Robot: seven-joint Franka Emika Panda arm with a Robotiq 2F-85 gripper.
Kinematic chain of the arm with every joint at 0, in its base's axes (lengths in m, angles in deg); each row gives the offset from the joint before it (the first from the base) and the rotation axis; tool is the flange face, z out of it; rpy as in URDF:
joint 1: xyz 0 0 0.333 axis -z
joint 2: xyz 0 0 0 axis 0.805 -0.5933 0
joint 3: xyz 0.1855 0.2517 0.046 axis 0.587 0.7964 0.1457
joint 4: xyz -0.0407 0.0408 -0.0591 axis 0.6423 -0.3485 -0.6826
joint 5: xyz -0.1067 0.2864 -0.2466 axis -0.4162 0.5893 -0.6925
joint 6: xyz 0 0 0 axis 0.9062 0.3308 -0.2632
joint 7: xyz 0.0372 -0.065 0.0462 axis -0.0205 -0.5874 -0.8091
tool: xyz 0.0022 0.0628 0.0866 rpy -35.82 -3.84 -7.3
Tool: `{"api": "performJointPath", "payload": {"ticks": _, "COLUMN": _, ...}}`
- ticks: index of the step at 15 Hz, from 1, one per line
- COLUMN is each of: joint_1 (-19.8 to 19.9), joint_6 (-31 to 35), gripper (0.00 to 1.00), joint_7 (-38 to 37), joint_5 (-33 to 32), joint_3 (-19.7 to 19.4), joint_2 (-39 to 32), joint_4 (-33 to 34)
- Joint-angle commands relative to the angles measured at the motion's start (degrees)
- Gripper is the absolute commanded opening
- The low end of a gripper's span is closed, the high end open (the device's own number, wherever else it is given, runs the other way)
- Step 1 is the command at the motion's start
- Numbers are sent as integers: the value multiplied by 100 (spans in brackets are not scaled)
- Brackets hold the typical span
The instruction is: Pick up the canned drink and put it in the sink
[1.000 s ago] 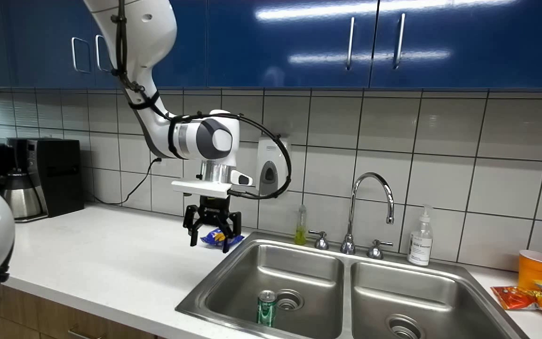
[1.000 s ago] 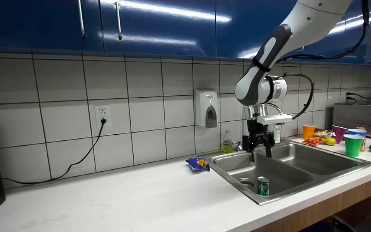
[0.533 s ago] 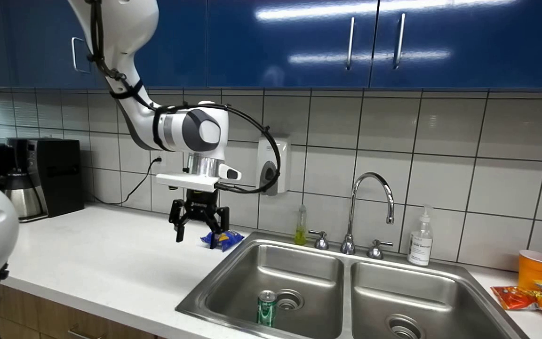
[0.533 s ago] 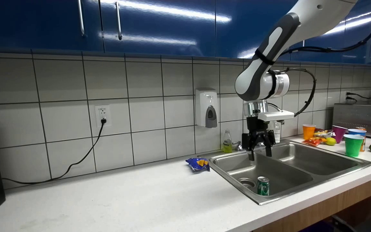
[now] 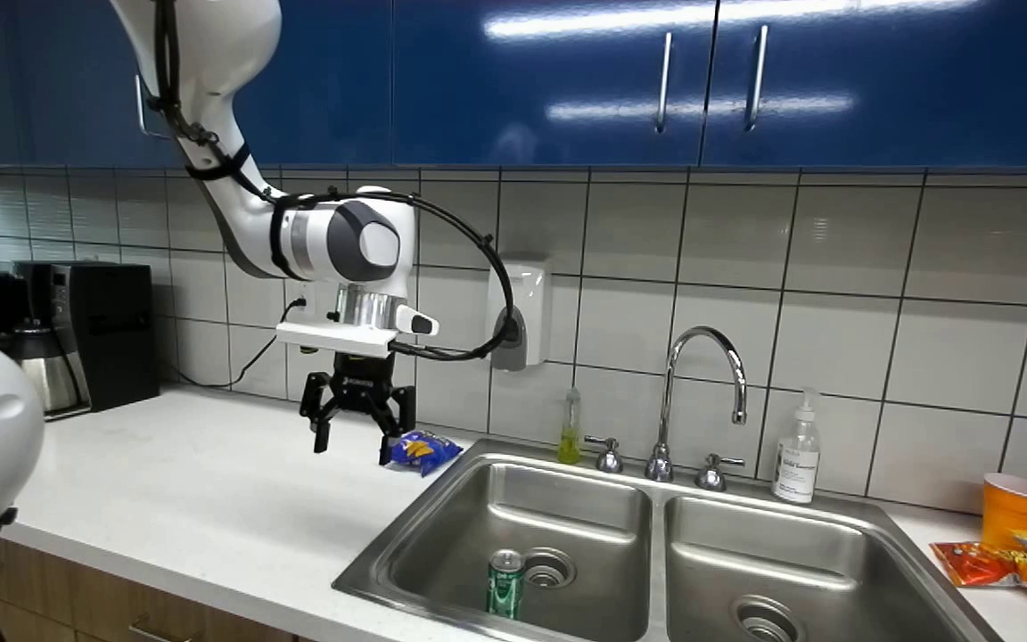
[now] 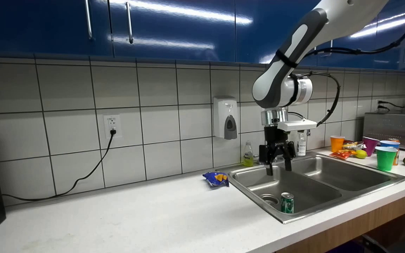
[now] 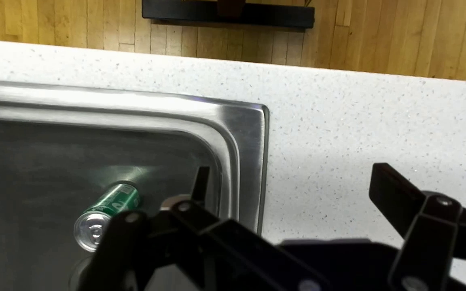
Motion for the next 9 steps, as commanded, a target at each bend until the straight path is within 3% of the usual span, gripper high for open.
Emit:
{"api": "performJointPath", "payload": {"ticks": 1, "joint_1": -89, "joint_6": -187, "gripper": 100, "joint_7": 149, "joint_5": 129, "joint_3": 121, "joint_2": 128, "joint_4": 53}}
{"api": "performJointPath", "payload": {"ticks": 9, "joint_1": -310, "joint_6": -183, "gripper": 100, "joint_7": 370, "joint_5": 245, "joint_3": 292, "joint_2": 97, "joint_4": 211}}
